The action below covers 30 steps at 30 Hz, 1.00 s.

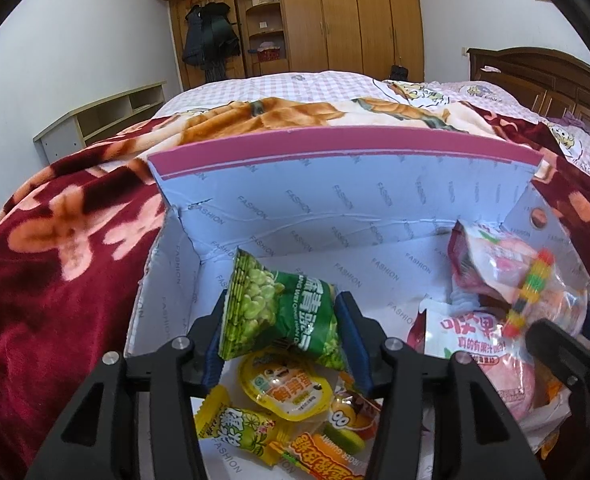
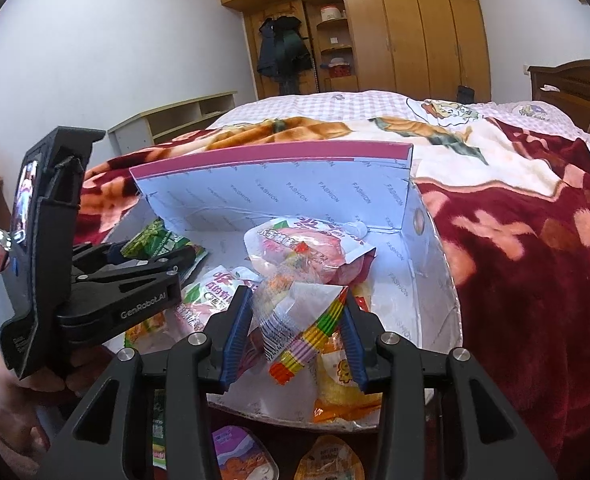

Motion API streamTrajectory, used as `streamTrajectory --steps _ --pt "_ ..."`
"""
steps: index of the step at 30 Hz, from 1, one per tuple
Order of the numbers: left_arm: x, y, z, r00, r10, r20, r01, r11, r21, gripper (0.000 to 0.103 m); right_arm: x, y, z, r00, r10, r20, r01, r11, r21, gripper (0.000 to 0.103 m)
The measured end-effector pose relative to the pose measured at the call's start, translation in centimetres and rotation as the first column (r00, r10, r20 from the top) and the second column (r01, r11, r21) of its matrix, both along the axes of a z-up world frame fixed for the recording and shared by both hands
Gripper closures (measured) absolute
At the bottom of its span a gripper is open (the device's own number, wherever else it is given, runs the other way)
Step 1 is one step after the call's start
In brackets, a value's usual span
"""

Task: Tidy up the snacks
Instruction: 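Open both grippers to drop the pea bag and candy packet into the box, then move both tools back to the snack pile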

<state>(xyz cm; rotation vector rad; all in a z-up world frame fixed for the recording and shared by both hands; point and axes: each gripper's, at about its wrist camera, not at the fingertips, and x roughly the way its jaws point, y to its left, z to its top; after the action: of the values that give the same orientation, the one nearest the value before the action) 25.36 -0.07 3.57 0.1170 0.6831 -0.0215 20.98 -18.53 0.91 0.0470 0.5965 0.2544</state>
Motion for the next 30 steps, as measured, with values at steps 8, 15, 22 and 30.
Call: streamTrajectory --steps 8,15,22,30 --pt "-0.3 -0.5 -0.1 1.000 -0.018 -0.006 0.018 1.000 0.013 0.041 -0.2 -0.4 0.1 1.000 0.016 0.007 -0.017 0.999 0.044 0.057" --pt "-1.2 -0.2 0.7 1.000 -0.023 0.001 0.023 1.000 -0.012 0.032 -1.3 -0.6 1.2 0.998 0.042 0.055 -0.047 0.995 0.092 0.043" --pt "-2.7 -0.1 2.1 0.998 -0.056 0.008 0.056 0.997 -0.047 0.029 -2.6 -0.8 2.1 0.996 0.036 0.086 -0.045 0.994 0.102 0.043" --pt "-4.8 0.0 3.3 0.997 -0.073 0.027 0.074 0.996 -0.057 0.021 -4.6 -1.3 2.8 0.994 0.024 0.105 -0.036 0.993 0.109 0.043"
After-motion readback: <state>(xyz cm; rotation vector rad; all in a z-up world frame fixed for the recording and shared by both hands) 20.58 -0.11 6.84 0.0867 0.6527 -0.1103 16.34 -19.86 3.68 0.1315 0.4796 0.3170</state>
